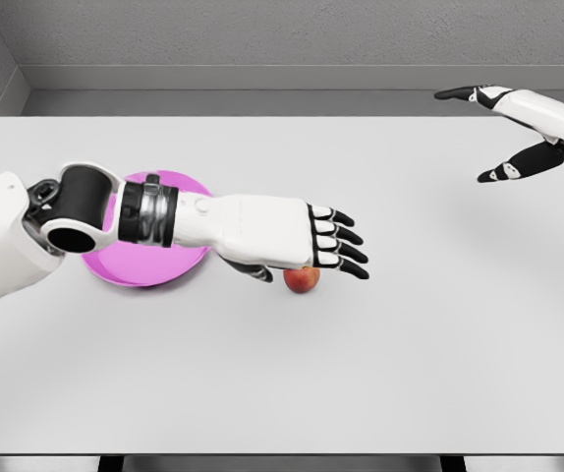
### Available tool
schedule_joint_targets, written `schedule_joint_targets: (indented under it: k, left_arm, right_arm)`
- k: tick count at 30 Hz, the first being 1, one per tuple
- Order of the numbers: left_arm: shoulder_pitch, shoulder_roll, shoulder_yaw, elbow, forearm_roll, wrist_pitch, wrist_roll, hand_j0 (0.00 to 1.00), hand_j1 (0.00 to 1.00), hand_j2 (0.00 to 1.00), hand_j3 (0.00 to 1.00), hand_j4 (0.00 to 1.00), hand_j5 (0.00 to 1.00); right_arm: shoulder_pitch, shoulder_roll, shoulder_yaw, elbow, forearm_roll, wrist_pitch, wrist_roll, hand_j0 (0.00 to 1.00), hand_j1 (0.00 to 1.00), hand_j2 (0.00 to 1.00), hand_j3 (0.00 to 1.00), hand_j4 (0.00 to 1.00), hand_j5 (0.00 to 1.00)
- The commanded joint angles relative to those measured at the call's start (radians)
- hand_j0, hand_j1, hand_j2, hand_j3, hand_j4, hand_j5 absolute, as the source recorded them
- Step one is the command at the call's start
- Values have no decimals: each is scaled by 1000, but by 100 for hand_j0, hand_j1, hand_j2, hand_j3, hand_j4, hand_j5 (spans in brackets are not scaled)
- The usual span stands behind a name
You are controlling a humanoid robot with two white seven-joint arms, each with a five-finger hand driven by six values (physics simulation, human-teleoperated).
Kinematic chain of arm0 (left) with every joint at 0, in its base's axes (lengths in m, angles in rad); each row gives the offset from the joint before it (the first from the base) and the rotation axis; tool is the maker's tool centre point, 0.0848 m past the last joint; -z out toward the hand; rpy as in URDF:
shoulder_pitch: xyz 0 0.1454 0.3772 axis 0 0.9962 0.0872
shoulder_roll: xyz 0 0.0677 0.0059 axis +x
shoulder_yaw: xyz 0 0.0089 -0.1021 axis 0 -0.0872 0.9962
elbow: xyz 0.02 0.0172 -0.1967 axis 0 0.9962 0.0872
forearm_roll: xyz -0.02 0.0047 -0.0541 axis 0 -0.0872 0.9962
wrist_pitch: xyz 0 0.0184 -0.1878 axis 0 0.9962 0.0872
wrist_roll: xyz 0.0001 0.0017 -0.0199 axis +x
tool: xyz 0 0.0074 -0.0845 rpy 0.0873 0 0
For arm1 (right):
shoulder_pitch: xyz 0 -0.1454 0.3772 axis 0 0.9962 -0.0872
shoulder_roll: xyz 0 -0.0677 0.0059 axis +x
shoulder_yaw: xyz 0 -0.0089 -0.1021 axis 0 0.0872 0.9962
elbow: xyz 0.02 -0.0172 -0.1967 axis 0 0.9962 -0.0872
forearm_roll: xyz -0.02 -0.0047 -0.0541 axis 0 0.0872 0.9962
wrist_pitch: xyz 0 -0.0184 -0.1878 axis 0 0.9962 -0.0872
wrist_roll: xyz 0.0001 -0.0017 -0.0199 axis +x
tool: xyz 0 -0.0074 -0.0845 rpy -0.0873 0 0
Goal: Put the apple on the plate with both arms
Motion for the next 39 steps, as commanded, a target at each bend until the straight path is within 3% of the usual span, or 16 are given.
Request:
schedule_joint_targets:
  k: [1, 5, 19, 27, 32, 36, 39]
  left_arm:
    - [0, -13, -21, 20, 5, 2, -1, 100, 100, 100, 100, 100, 100]
    - [2, -13, -23, 25, -26, 8, -4, 100, 100, 100, 100, 100, 100]
    - [-2, -82, -97, 166, -77, 104, -4, 100, 100, 100, 100, 100, 100]
    - [-3, -87, -113, 198, -121, 102, -4, 89, 89, 89, 89, 89, 89]
    - [-3, -99, -126, 220, -124, 100, -4, 89, 89, 89, 89, 89, 89]
    - [-3, -137, -130, 301, -126, 93, -2, 89, 89, 89, 89, 89, 89]
    - [-3, -137, -139, 298, -132, 88, -1, 89, 89, 89, 89, 89, 89]
  right_arm:
    - [0, -4, -1, 0, 2, 3, 0, 100, 100, 100, 100, 100, 100]
    - [-2, -5, -1, -2, 3, 3, 0, 100, 100, 100, 100, 100, 100]
    - [-17, 4, 2, -3, 20, 3, 0, 100, 100, 100, 100, 100, 100]
    - [-26, 26, 19, 4, 46, 3, 0, 100, 100, 100, 100, 100, 100]
    - [-28, 33, 19, 4, 49, 3, 0, 100, 100, 100, 100, 100, 100]
    - [-28, 41, 21, -2, 49, 3, 0, 100, 100, 100, 100, 100, 100]
    - [-28, 41, 27, 0, 51, 3, 0, 100, 100, 100, 100, 100, 100]
